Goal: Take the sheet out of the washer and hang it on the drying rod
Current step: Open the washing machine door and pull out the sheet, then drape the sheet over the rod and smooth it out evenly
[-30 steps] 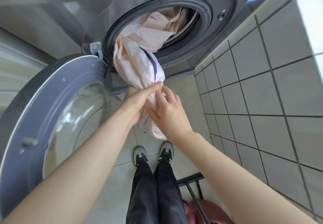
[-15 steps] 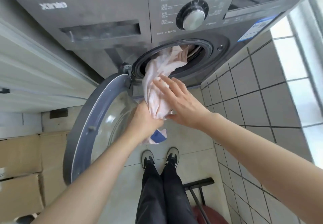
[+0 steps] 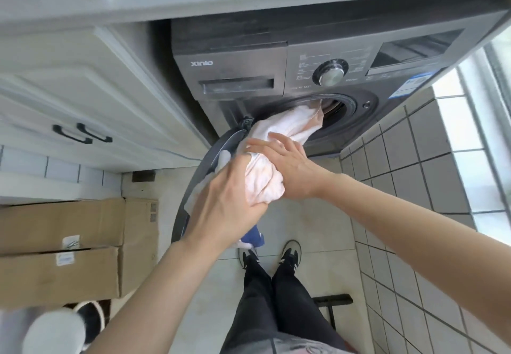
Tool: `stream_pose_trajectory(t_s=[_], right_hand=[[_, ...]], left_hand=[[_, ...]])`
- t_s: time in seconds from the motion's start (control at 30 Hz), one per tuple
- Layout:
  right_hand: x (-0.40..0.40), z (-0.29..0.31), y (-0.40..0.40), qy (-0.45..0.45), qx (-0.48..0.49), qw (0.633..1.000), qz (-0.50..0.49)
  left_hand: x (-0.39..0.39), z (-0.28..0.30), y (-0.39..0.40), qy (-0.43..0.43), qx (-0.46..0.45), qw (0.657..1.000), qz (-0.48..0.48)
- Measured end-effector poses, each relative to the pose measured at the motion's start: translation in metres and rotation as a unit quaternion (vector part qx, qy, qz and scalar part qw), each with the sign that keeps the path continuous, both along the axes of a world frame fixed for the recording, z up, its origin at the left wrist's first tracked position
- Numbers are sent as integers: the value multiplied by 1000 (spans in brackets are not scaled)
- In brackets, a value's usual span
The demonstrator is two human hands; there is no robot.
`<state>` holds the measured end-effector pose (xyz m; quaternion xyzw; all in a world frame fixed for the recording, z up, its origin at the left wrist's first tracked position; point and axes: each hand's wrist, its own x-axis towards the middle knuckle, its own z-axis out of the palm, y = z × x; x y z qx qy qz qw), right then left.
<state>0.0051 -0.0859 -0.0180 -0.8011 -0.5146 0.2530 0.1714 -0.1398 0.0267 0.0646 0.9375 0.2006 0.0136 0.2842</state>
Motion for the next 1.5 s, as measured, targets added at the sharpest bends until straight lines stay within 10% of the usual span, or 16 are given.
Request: stream_pose_trajectory(t_s=[0.23,0.77,1.07,1.27,1.5], right_hand=[[-7,22,37,-14,2,1000,14],[4,48,39,73,26,991,-112],[24,86,-2,-267,112,947,141],[-6,116,23,-301,-130,938,109],[5,156,35,-127,-78,987,-56]], left_hand=[[-27,63,13,-168,51,983,-55],[-72,106,83,-106,52,984,130],[-81,89,103,-68,18,986,153],[-58,103,72,-28,56,998,8],[-48,83,64,37,121,989,-77]])
